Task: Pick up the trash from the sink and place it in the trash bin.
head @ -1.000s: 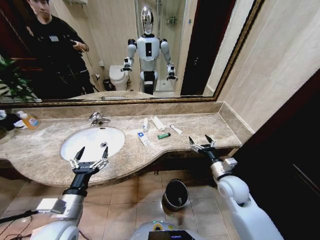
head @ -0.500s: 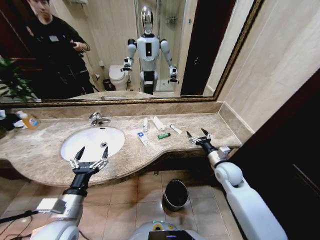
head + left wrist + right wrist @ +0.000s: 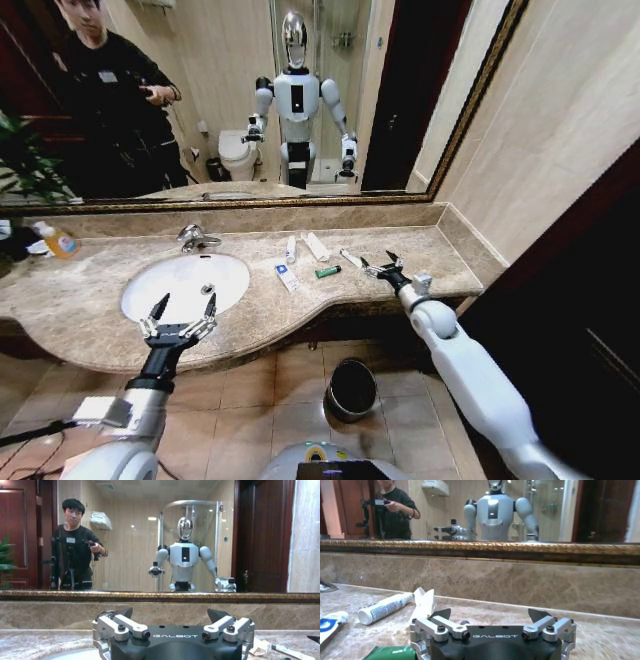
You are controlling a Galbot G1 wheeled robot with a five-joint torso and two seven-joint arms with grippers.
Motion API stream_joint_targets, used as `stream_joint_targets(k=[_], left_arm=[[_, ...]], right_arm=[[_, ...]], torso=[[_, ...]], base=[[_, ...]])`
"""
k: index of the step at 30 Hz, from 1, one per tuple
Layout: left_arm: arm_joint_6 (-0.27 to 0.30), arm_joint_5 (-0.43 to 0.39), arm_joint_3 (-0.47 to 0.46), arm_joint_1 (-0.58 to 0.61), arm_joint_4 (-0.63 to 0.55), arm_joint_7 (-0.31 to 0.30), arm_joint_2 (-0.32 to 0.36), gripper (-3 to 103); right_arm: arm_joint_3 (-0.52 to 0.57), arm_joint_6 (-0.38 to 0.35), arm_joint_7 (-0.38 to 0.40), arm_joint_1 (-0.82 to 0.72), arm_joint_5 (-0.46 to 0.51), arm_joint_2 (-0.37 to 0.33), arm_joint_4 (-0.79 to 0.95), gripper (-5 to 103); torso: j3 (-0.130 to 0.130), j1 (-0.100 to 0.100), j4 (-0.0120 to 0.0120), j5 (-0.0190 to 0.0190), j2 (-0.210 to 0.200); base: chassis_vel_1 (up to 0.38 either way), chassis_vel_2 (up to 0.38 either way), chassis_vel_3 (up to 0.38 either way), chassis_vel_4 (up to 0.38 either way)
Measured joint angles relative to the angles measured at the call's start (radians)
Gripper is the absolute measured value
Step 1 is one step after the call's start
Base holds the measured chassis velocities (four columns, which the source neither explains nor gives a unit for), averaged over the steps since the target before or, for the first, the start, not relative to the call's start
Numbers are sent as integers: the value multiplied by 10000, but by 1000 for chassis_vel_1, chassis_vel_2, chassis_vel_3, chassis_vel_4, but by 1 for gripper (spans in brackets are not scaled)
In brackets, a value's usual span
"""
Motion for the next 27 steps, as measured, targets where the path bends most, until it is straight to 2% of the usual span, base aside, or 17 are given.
stream_joint_targets(k=[15, 18, 22, 27], left_arm=[[0, 0, 0, 0, 0, -1, 0, 100], [0, 0, 0, 0, 0, -1, 0, 100], [0, 0, 0, 0, 0, -1, 0, 100], [0, 0, 0, 0, 0, -1, 0, 100]], right_arm=[[-1223, -46, -406, 1696, -240, -60, -1523, 100], [-1468, -212, -479, 1910, 85, -144, -1644, 100], [-1847, -914, -791, 2214, 934, -432, -1761, 100], [-2079, -1129, -1130, 2527, 1077, -503, -2191, 100]], torso=[[0, -1, -1, 1, 0], [0, -1, 0, 2, 0], [-1, -1, -1, 2, 0], [-1, -1, -1, 2, 0]], base=[[0, 0, 0, 0], [0, 0, 0, 0], [0, 0, 0, 0], [0, 0, 0, 0]])
